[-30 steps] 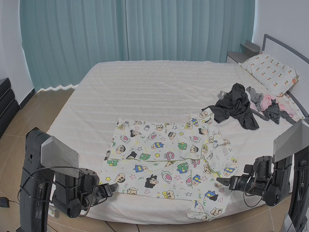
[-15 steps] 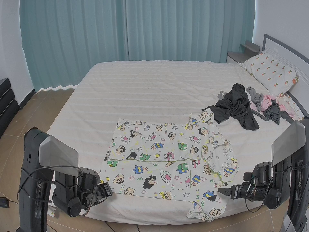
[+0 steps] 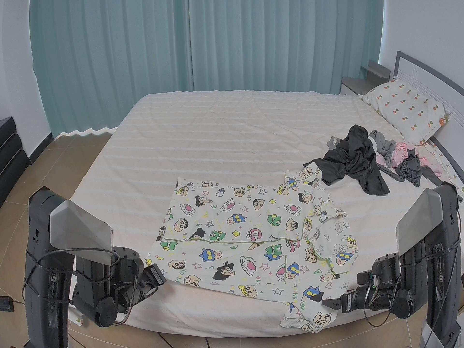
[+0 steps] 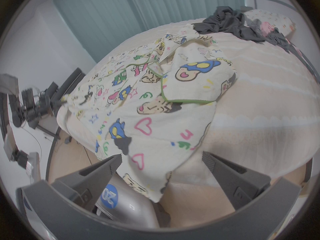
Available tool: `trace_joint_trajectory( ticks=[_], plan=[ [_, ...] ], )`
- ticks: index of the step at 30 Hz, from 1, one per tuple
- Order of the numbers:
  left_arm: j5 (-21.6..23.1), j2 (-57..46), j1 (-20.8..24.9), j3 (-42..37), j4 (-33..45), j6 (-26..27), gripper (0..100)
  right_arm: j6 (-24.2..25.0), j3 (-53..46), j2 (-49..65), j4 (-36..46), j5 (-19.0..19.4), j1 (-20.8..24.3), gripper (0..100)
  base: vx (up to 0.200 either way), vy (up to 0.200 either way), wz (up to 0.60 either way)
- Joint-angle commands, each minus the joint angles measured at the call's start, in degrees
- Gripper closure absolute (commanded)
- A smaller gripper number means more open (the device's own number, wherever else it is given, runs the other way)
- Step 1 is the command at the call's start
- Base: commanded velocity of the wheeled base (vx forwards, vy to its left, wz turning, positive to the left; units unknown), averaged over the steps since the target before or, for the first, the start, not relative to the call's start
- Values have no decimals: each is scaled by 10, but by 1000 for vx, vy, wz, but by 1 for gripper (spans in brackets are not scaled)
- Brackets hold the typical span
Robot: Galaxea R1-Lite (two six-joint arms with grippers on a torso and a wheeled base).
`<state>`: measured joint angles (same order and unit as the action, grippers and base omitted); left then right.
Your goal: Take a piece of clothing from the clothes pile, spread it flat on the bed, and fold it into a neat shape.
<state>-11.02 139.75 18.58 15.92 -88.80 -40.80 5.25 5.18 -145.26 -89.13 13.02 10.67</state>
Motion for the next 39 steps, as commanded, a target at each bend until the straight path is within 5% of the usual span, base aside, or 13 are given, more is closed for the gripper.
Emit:
trace_joint_trajectory(
  ticks=[1, 8, 9, 14, 37, 38, 39],
  plan=[
    [-33, -15, -5, 5, -12, -7, 100, -4, 6, -23, -5, 3, -2, 0, 0, 0, 0],
    [-40, -23, -5, 7, -12, -8, 100, -4, 3, -18, -6, 12, -2, 0, 0, 0, 0],
    [-49, -45, -6, 24, -12, -24, 100, -2, -3, 9, -6, 53, -6, 0, 0, 0, 0],
    [-55, -55, 1, 34, -12, -43, 100, -4, -13, 15, -5, 104, 1, 0, 0, 0, 0],
    [-56, -16, 23, 22, -12, -44, 100, 33, 8, 2, -3, 101, 66, 0, 0, 0, 0],
    [-56, -16, 25, 17, -12, -44, 100, 33, 8, 2, -3, 101, 66, 100, 0, 0, 0],
    [-56, -16, 25, 15, -12, -44, 100, 33, 7, 2, -3, 101, 66, 100, 0, 0, 0]
  ],
)
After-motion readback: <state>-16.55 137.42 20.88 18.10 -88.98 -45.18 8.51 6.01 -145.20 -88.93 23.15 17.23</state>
